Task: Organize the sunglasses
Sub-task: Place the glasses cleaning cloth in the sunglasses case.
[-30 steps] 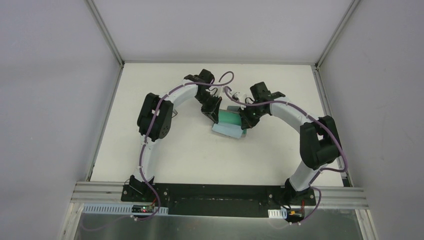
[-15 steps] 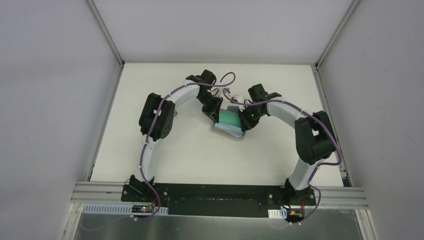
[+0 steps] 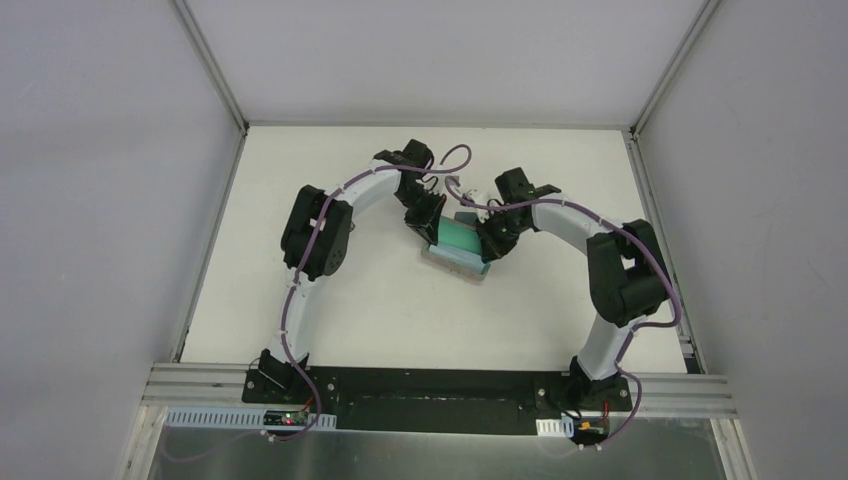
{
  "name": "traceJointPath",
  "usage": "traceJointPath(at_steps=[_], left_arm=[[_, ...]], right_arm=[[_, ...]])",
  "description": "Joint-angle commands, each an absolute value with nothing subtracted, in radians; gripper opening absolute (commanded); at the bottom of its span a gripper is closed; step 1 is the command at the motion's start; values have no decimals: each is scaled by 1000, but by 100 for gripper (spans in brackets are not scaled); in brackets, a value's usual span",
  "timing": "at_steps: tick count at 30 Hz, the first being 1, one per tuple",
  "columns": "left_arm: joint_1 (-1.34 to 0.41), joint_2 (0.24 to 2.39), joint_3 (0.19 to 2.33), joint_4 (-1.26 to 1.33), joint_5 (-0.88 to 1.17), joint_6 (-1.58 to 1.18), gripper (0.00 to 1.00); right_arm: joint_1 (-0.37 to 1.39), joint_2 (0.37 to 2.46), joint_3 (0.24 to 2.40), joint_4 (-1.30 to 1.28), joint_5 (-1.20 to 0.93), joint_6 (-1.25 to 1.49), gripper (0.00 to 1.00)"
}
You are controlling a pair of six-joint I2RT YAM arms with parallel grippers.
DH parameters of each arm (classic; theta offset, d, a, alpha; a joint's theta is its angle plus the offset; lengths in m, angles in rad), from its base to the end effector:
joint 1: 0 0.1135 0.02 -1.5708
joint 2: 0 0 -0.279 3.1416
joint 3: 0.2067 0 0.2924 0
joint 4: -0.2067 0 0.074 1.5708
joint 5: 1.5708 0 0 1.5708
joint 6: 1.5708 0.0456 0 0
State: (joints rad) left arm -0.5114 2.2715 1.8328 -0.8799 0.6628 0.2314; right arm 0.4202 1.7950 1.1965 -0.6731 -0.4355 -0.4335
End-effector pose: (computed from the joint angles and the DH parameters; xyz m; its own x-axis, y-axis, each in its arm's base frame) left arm 0.4327 -0.2750 0.1531 -0.7028 0.6017 -0.3795 0.6995 0.4873 -0.5228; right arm 0.3448 0.1751 0.1636 -0.5887 -0.6802 -0.4368 -0.8051 0.5415 0.2420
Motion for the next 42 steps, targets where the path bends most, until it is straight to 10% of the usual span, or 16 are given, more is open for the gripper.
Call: traceJointPath(at_steps=[1, 31, 42], left_arm=[[-509, 2272, 1873, -862, 606, 247, 0], [-481, 2091, 1911, -925, 624, 319, 37], [-190, 1861, 1693, -842, -32, 56, 55]], right_arm=[[411, 1789, 1232, -678, -440, -412, 4], [394, 1467, 1214, -796, -490, -360, 26], [270, 1338, 1156, -788, -479, -351, 32]])
